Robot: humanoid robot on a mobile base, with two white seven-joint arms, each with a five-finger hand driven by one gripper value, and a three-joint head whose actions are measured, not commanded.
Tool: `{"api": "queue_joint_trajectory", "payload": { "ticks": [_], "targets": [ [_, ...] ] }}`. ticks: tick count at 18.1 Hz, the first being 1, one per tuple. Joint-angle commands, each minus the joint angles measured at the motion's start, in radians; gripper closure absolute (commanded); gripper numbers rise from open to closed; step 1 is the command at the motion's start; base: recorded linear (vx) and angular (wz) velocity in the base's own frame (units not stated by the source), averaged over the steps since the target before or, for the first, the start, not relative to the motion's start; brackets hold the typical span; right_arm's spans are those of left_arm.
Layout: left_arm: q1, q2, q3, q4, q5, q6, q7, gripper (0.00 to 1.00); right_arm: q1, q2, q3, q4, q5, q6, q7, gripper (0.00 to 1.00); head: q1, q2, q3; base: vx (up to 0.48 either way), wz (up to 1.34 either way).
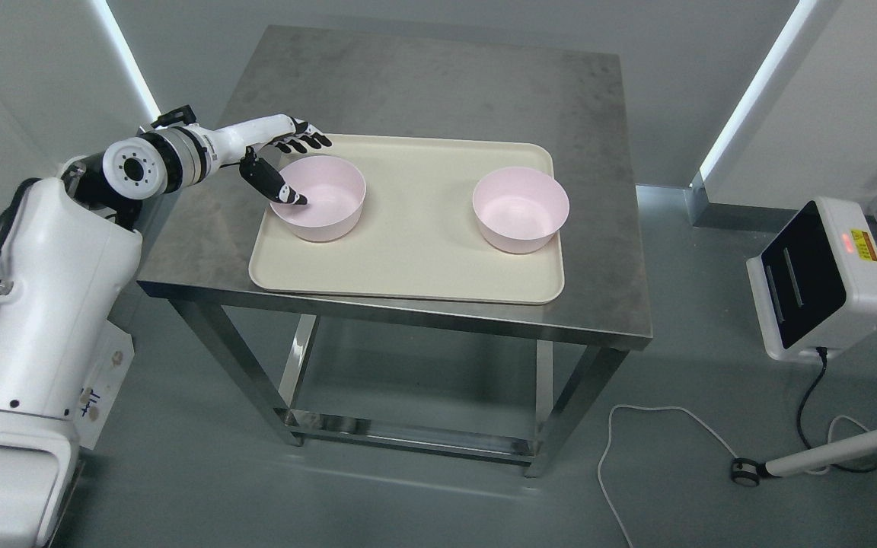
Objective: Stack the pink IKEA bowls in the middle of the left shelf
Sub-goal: 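Grasp the rim of the nearer pink bowl with the left hand, then lift the pink bowl and carry it over the other pink bowl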
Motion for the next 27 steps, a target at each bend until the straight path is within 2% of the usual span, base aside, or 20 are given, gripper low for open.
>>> {"api": "queue_joint_trajectory", "payload": {
  "ticks": [1, 8, 13, 19, 24, 27],
  "targets": [
    [-0.006, -0.007, -0.042, 0.062, -0.003, -0.013, 0.001, 0.31, 0.029, -0.017, -0.011, -0.034, -0.003, -0.001, -0.001, 0.00, 0.0000, 0.000, 0.000, 0.000, 0.00],
    [-0.022, -0.053, -0.031, 0.062, -0.003, -0.021, 0.013, 0.55, 0.029, -0.017, -0.012, -0.034, -0.003, 0.001, -0.001, 0.00, 0.0000, 0.000, 0.000, 0.000, 0.00],
    [-0.028, -0.057, -0.030, 0.062, -0.001, -0.022, 0.052, 0.72, 0.029, -0.017, -0.011, -0.034, -0.003, 0.001, -0.001, 0.00, 0.0000, 0.000, 0.000, 0.000, 0.00],
    [-0.040, -0.080, -0.026, 0.072, -0.001, -0.076, 0.053, 0.92, 0.029, -0.017, -0.011, -0.034, -0.003, 0.001, -0.001, 0.00, 0.0000, 0.000, 0.000, 0.000, 0.00],
    [-0.040, -0.090, -0.025, 0.085, -0.001, -0.091, 0.064, 1.00, 0.029, -0.017, -0.011, -0.034, -0.003, 0.001, -0.001, 0.00, 0.0000, 0.000, 0.000, 0.000, 0.00],
    [-0.075, -0.108, 0.002, 0.083, 0.002, -0.093, 0.076, 1.00, 0.029, -0.017, -0.011, -0.034, -0.003, -0.001, -0.001, 0.00, 0.0000, 0.000, 0.000, 0.000, 0.00]
  ]
}}
